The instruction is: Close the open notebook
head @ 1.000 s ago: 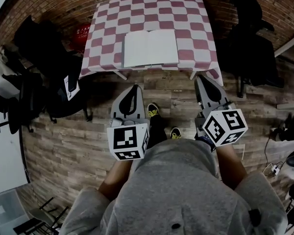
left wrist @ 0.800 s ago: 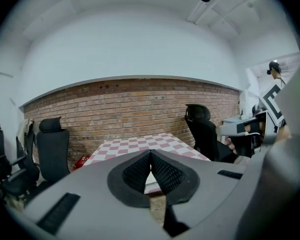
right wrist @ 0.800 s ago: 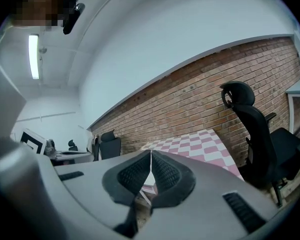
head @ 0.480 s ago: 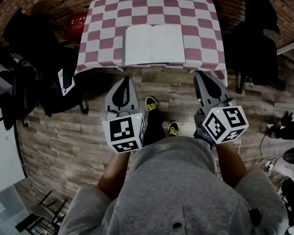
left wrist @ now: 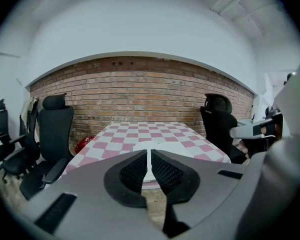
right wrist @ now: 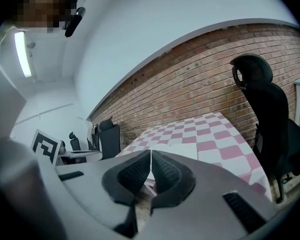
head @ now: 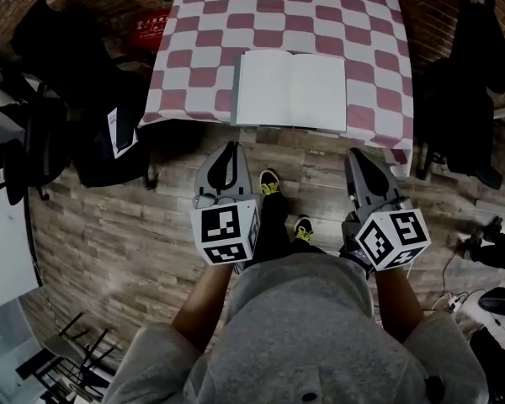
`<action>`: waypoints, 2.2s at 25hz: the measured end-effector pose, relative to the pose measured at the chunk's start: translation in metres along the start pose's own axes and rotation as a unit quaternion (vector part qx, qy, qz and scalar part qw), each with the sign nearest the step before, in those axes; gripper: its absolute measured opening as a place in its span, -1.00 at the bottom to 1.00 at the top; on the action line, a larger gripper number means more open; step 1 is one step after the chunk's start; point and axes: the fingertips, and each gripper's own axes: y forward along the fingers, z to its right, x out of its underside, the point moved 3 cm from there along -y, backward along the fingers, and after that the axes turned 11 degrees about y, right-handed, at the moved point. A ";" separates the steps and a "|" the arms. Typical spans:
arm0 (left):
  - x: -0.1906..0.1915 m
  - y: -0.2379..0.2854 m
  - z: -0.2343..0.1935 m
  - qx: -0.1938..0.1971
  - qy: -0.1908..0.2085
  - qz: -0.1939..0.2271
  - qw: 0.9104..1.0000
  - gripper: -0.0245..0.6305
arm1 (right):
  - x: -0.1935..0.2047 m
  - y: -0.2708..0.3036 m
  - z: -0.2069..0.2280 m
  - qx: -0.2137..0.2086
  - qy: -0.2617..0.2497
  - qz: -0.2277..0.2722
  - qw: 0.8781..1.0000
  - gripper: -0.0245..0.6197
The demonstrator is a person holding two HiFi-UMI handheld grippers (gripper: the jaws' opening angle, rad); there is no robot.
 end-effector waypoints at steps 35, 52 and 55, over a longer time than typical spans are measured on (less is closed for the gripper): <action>0.135 0.152 -0.045 0.078 -0.200 -0.191 0.958 0.09 | 0.026 0.116 0.017 0.061 0.043 -0.090 0.993 -0.84; 0.142 0.161 -0.037 0.124 -0.241 -0.199 0.942 -0.20 | 0.030 0.128 0.017 0.070 0.050 -0.097 0.992 -0.84; 0.135 0.157 -0.043 0.116 -0.240 -0.197 0.944 -0.43 | 0.026 0.126 0.014 0.071 0.052 -0.089 0.992 -0.84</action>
